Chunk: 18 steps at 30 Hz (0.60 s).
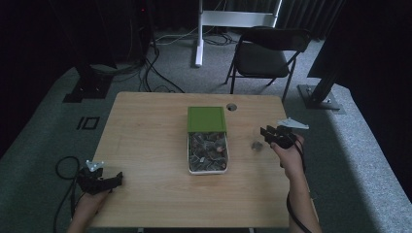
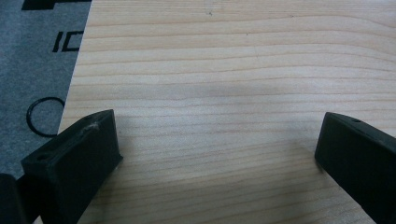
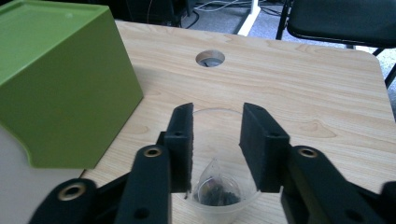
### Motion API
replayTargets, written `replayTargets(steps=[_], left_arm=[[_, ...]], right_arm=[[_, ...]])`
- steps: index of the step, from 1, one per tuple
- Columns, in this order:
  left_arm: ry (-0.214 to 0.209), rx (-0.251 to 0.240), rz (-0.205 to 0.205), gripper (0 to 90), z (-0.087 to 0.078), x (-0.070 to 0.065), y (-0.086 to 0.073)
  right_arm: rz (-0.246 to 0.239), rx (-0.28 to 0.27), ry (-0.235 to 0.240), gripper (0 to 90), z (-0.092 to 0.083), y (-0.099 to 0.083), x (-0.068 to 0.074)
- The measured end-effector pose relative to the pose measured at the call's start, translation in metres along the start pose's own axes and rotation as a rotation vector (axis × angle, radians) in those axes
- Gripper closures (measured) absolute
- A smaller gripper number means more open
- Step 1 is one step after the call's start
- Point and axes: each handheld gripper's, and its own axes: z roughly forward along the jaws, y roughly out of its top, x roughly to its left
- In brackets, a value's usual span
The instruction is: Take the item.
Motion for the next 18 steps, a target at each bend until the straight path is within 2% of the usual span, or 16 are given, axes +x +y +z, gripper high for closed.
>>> replayTargets(steps=[6,12,18], left_arm=[[0.0,0.0,0.0,0.3,0.0,0.0,0.0],[0.0,0.0,0.0,0.3,0.0,0.0,0.0],[0.0,0.0,0.0,0.3,0.0,0.0,0.0]], right_arm=[[0.006,-0.012,-0.013,54.2,-0.007,0.002,0.001],[-0.008,-0.008,-0.016,44.7,-0.014,-0.001,0.003],[-0.013,-0.013,-0.023,29.0,-0.019,-0.008,0.005]])
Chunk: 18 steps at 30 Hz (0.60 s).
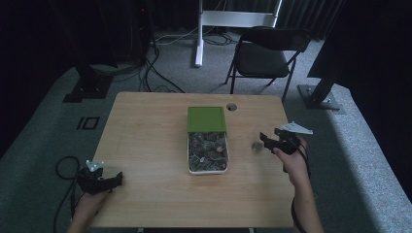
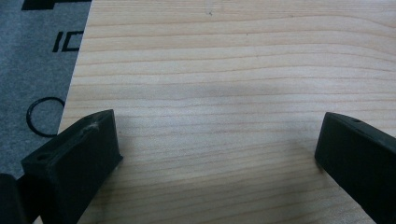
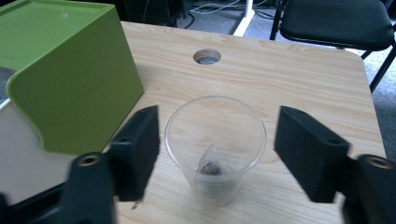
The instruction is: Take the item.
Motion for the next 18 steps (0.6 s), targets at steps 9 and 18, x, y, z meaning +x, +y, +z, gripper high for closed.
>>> replayTargets(steps=[9,18], left_arm=[[0.0,0.0,0.0,0.3,0.0,0.0,0.0],[0.0,0.0,0.0,0.3,0.0,0.0,0.0]], right_arm=[[0.003,-0.006,-0.02,14.5,-0.012,-0.015,0.003],[-0.003,0.027,-0.007,14.1,-0.014,-0.039,0.005]])
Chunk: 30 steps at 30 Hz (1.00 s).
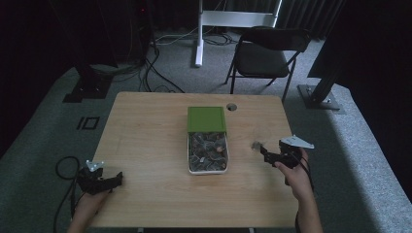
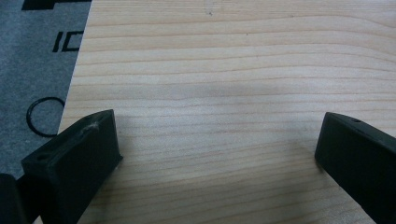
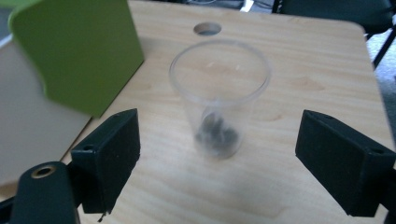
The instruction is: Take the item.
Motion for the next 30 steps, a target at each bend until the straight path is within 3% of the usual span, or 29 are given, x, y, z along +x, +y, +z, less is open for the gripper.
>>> replayTargets(steps=[15,27,30], left_arm=[[0.001,-0.001,0.0,0.3,0.0,0.0,0.0],[0.001,0.0,0.0,0.3,0.0,0.0,0.0],[0.001,0.001,0.001,0.3,0.0,0.0,0.0]], right_arm=[[0.008,0.051,0.044,14.0,0.004,-0.033,0.006],[-0.02,0.107,0.044,14.0,0.006,-0.057,0.01],[-0.054,0.12,0.045,14.1,0.003,-0.061,0.013]])
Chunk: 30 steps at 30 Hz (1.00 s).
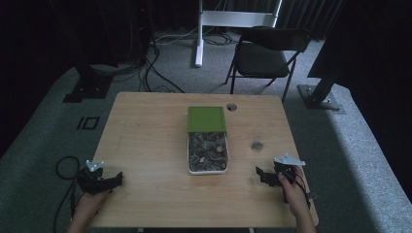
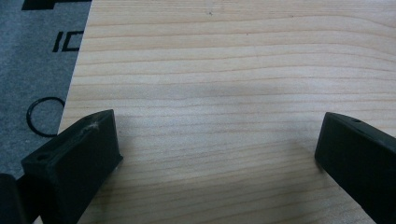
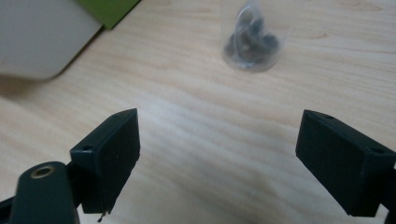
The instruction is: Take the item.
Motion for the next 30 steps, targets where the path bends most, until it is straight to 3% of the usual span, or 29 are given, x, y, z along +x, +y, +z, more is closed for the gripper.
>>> replayTargets(steps=[21,30], left_arm=[[0.0,0.0,0.0,0.3,0.0,0.0,0.0],[0.001,0.0,-0.002,0.3,0.0,0.0,0.0]], right_arm=[[-0.052,0.059,-0.059,14.0,-0.021,-0.039,0.007],[-0.032,0.081,-0.06,12.9,-0.02,-0.041,0.009]])
